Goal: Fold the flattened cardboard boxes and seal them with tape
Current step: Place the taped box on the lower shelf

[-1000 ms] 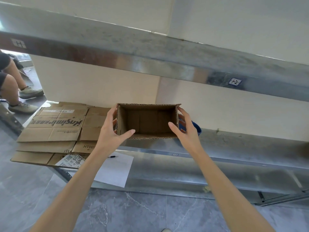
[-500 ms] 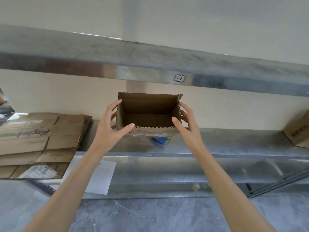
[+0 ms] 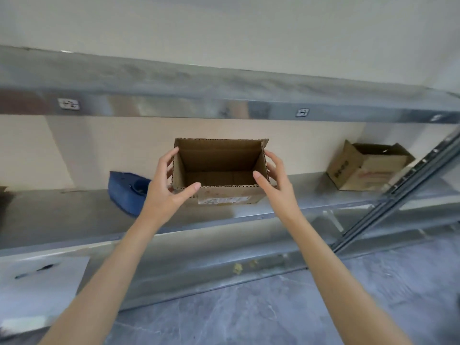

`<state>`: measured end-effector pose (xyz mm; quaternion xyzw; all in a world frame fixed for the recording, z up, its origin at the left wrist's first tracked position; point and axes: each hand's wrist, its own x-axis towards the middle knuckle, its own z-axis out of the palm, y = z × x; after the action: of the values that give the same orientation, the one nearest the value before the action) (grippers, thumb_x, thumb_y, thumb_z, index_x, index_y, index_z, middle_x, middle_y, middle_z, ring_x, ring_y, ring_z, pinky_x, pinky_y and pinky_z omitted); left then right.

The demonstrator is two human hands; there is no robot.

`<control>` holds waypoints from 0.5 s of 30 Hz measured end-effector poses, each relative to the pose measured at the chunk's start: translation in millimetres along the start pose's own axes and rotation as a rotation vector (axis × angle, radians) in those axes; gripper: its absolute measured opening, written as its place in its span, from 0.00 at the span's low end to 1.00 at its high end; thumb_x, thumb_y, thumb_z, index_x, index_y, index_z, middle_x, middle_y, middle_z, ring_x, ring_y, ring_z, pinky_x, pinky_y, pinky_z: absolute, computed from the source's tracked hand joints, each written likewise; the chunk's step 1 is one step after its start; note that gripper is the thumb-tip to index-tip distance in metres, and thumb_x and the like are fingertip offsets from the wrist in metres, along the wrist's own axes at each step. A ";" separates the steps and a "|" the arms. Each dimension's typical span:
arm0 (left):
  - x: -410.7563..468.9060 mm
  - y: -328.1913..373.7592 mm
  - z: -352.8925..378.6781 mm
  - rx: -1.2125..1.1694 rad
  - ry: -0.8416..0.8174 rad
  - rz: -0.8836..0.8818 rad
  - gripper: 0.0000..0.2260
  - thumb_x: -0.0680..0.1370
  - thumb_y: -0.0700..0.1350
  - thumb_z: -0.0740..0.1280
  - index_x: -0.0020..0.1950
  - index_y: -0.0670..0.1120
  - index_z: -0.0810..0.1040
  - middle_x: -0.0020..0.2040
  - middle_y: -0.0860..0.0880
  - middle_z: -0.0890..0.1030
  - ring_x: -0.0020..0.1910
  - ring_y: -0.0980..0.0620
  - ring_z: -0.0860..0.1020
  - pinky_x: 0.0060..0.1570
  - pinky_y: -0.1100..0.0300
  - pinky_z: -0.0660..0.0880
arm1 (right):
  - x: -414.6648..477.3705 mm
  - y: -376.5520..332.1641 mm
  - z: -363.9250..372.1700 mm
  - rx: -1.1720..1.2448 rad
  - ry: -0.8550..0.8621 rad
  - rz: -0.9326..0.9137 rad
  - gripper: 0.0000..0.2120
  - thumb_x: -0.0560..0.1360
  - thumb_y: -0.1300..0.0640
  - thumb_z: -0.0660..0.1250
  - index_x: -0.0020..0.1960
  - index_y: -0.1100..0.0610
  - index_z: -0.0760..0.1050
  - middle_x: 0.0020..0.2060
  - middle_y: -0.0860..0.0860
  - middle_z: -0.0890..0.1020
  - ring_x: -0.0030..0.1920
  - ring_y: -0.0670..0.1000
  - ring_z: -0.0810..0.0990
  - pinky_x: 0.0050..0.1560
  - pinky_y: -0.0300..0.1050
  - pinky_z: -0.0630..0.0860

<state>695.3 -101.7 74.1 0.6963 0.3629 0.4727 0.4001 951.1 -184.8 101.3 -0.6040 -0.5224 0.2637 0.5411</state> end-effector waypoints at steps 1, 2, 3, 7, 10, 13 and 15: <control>4.4 2.2 16.6 -0.010 -0.001 0.005 0.38 0.71 0.55 0.76 0.76 0.60 0.61 0.76 0.63 0.63 0.74 0.61 0.63 0.67 0.71 0.62 | 2.3 3.9 -14.9 -0.012 0.010 0.005 0.25 0.79 0.51 0.68 0.72 0.36 0.65 0.67 0.38 0.75 0.68 0.33 0.69 0.60 0.32 0.71; 9.3 4.3 32.4 -0.029 -0.006 0.014 0.38 0.72 0.54 0.76 0.76 0.60 0.60 0.74 0.67 0.64 0.73 0.64 0.64 0.65 0.75 0.63 | 5.4 7.8 -29.2 -0.023 0.022 0.008 0.24 0.80 0.51 0.68 0.72 0.37 0.65 0.67 0.38 0.75 0.67 0.32 0.70 0.60 0.32 0.71; 14.2 6.7 48.2 -0.051 -0.016 0.020 0.38 0.72 0.53 0.76 0.76 0.61 0.60 0.72 0.71 0.64 0.71 0.68 0.64 0.63 0.78 0.63 | 8.8 12.0 -43.2 -0.035 0.034 0.012 0.24 0.80 0.51 0.68 0.72 0.37 0.65 0.68 0.39 0.75 0.66 0.32 0.70 0.61 0.34 0.71; 37.1 10.0 111.2 -0.089 -0.041 -0.007 0.40 0.70 0.54 0.77 0.75 0.60 0.59 0.66 0.80 0.64 0.67 0.75 0.65 0.61 0.74 0.67 | 24.2 33.4 -97.8 -0.076 0.080 0.031 0.24 0.80 0.50 0.68 0.73 0.38 0.65 0.68 0.41 0.75 0.66 0.36 0.72 0.68 0.43 0.71; 55.4 7.5 155.1 -0.130 -0.046 -0.052 0.38 0.68 0.54 0.78 0.72 0.62 0.61 0.65 0.76 0.68 0.66 0.71 0.68 0.61 0.65 0.73 | 39.8 53.3 -134.8 -0.097 0.112 0.053 0.24 0.79 0.50 0.68 0.72 0.38 0.65 0.69 0.43 0.74 0.68 0.43 0.72 0.69 0.44 0.70; 76.9 4.1 198.4 -0.138 -0.059 -0.058 0.37 0.69 0.51 0.80 0.70 0.63 0.61 0.67 0.69 0.69 0.65 0.64 0.71 0.54 0.72 0.74 | 58.3 74.6 -170.3 -0.117 0.145 0.068 0.24 0.79 0.49 0.68 0.72 0.37 0.65 0.69 0.41 0.73 0.66 0.36 0.71 0.61 0.30 0.69; 92.3 0.5 227.8 -0.143 -0.066 -0.061 0.37 0.70 0.48 0.80 0.70 0.63 0.62 0.66 0.70 0.68 0.64 0.62 0.72 0.51 0.73 0.75 | 72.8 89.5 -193.0 -0.137 0.169 0.082 0.24 0.79 0.48 0.68 0.72 0.38 0.65 0.68 0.40 0.74 0.63 0.30 0.70 0.55 0.22 0.67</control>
<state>938.2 -69.1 55.4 0.6699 0.3358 0.4618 0.4746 1175.6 -179.3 89.3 -0.6804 -0.4664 0.1974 0.5297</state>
